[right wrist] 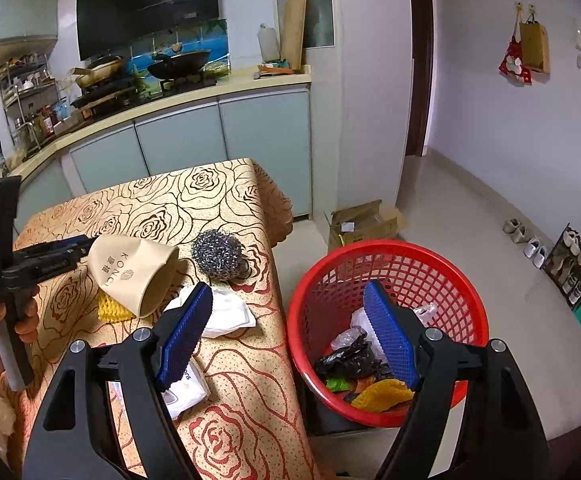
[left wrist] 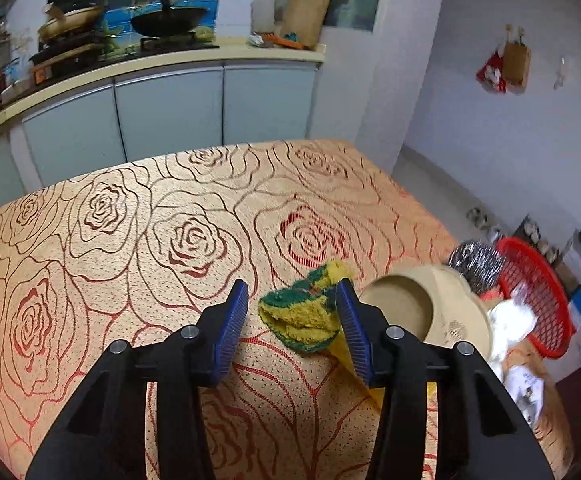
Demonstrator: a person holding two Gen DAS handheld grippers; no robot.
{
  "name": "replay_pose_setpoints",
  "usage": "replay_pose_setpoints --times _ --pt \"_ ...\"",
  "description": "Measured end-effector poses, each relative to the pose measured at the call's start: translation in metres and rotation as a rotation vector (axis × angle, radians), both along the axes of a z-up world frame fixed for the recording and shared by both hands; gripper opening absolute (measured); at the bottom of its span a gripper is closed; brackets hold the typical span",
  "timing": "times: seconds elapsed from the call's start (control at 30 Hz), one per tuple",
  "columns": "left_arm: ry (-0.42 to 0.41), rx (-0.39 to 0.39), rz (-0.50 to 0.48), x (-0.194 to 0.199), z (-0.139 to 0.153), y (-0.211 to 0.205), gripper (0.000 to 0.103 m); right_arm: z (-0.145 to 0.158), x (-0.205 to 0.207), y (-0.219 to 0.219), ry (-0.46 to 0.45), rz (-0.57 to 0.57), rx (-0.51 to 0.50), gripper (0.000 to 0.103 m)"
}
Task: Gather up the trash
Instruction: 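Close the left tool on the green-yellow scrub cloth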
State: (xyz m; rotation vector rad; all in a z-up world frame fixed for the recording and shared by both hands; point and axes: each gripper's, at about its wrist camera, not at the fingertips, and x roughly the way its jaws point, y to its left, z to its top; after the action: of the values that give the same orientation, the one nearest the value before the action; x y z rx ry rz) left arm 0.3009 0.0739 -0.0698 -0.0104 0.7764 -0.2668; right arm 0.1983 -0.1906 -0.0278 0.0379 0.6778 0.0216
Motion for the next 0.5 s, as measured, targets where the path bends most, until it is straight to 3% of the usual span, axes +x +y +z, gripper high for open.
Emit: replay_pose_setpoints --times 0.3,0.37,0.5 --pt "0.047 -0.011 -0.018 0.006 -0.011 -0.002 0.025 -0.001 -0.003 -0.007 0.006 -0.019 0.006 0.075" --pt "0.046 0.009 -0.017 0.004 -0.012 -0.002 0.006 -0.002 -0.004 -0.007 0.008 -0.015 0.011 0.075" --pt "0.054 -0.013 0.008 0.001 -0.013 0.007 0.005 -0.004 -0.006 -0.002 0.012 0.002 0.02 0.075"
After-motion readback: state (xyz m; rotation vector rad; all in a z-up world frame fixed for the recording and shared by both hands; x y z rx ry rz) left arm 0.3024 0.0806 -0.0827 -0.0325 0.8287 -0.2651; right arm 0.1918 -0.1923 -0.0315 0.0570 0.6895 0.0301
